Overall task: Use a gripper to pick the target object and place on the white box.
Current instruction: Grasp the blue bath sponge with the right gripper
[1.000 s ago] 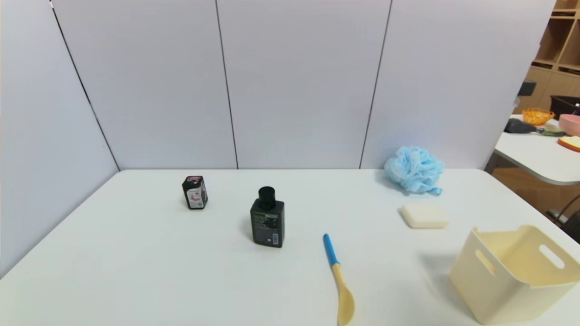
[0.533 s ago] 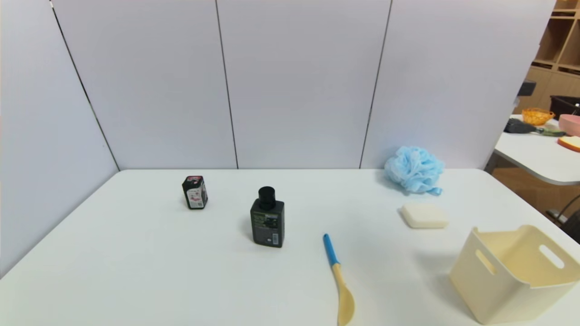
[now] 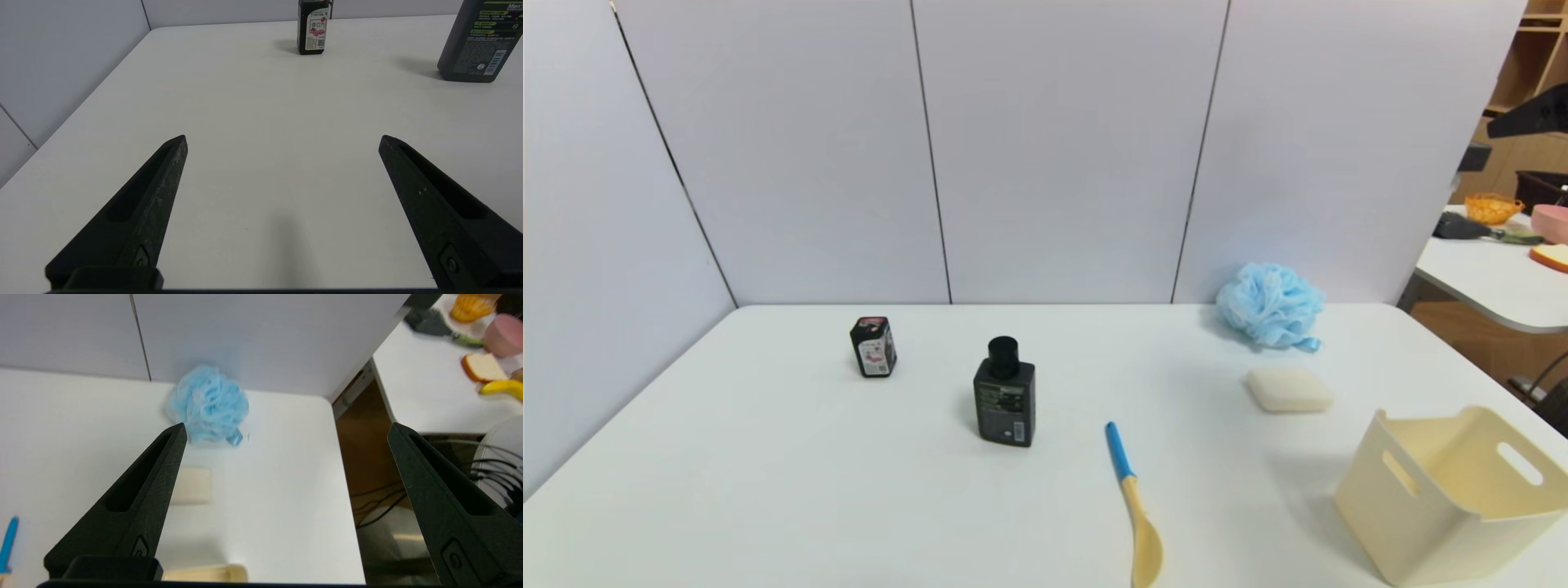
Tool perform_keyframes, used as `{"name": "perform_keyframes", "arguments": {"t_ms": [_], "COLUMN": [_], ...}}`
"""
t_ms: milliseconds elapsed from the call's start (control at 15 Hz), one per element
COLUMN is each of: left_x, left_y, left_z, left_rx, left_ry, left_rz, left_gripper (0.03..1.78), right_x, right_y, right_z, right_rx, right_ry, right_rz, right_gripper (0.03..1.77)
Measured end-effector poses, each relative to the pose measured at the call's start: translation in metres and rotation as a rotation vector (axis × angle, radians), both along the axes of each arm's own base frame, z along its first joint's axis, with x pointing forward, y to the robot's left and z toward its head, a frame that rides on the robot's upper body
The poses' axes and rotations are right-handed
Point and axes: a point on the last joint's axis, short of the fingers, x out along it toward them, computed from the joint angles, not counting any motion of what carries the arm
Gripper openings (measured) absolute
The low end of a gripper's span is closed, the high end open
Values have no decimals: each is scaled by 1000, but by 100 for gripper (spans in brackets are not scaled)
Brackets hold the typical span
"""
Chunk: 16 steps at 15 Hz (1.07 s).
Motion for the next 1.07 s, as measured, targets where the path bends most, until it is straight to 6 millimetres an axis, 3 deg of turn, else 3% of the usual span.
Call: {"name": "perform_keyframes", "arguments": {"t_ms": [400,1067], "left_x": [0,0], "left_y": [0,0], "left_z": [0,0], "left_rx": [0,0], "left_ry": [0,0], "left_rz": [0,1], "left_gripper": [169,169], "right_x": [12,114], "right_y": [9,9], "right_z": [-26,-70], "right_rx": [29,86], "right_ry": [210,149], "right_rz": [37,-98], "right_gripper": [170,170]}}
